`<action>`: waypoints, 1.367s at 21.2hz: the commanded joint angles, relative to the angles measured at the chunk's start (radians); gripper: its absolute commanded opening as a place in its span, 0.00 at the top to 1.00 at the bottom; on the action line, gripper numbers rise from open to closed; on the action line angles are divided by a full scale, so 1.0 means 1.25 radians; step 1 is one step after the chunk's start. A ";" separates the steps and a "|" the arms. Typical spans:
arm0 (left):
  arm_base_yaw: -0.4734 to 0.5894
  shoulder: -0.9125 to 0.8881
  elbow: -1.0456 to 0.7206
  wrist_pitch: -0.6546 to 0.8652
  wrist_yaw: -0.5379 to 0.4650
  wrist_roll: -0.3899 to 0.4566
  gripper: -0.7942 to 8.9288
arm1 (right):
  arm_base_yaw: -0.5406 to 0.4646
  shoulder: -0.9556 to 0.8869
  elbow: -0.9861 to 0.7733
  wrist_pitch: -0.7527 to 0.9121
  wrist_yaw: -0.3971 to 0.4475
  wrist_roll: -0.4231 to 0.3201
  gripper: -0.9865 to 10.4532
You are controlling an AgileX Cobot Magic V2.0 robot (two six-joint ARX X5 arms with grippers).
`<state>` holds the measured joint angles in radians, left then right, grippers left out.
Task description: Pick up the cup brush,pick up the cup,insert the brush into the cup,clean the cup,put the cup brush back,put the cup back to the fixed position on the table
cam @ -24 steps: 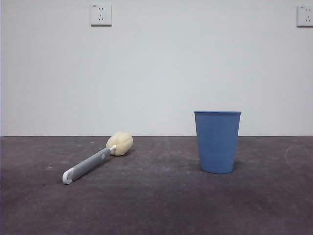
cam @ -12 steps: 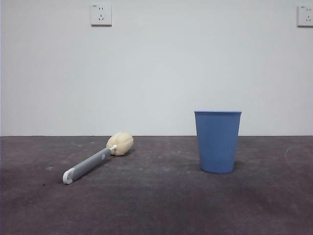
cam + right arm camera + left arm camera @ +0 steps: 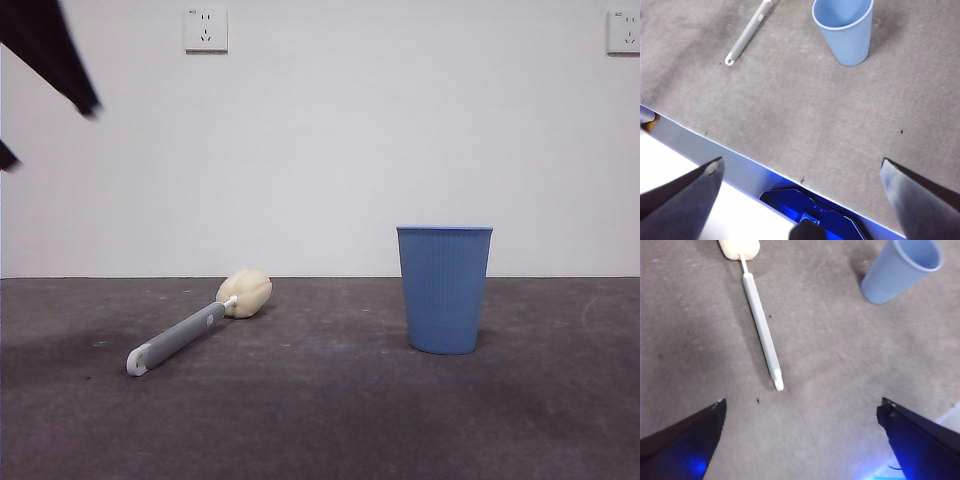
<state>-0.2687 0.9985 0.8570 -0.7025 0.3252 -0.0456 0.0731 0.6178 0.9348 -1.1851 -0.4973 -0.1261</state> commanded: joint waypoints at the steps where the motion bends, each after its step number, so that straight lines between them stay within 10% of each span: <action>1: -0.060 0.078 0.002 0.070 -0.075 -0.047 0.30 | 0.002 0.003 0.003 0.003 -0.001 0.006 0.36; 7: -0.168 0.310 0.023 0.219 -0.266 -0.089 0.31 | 0.002 0.003 0.003 0.008 -0.001 0.019 0.36; 18: -0.189 0.548 0.081 0.269 -0.363 -0.117 0.32 | 0.002 0.003 0.003 0.008 -0.001 0.020 0.36; 24: -0.190 0.559 0.081 0.265 -0.323 -0.136 0.93 | 0.002 0.003 0.003 0.008 -0.001 0.020 0.36; 29: -0.193 0.554 0.081 0.242 -0.296 -0.130 0.93 | 0.003 0.005 0.003 0.010 -0.001 0.043 0.37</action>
<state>-0.5072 1.6894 0.9596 -0.3977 -0.0460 -0.2043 0.0731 0.6239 0.9348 -1.1801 -0.4973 -0.0929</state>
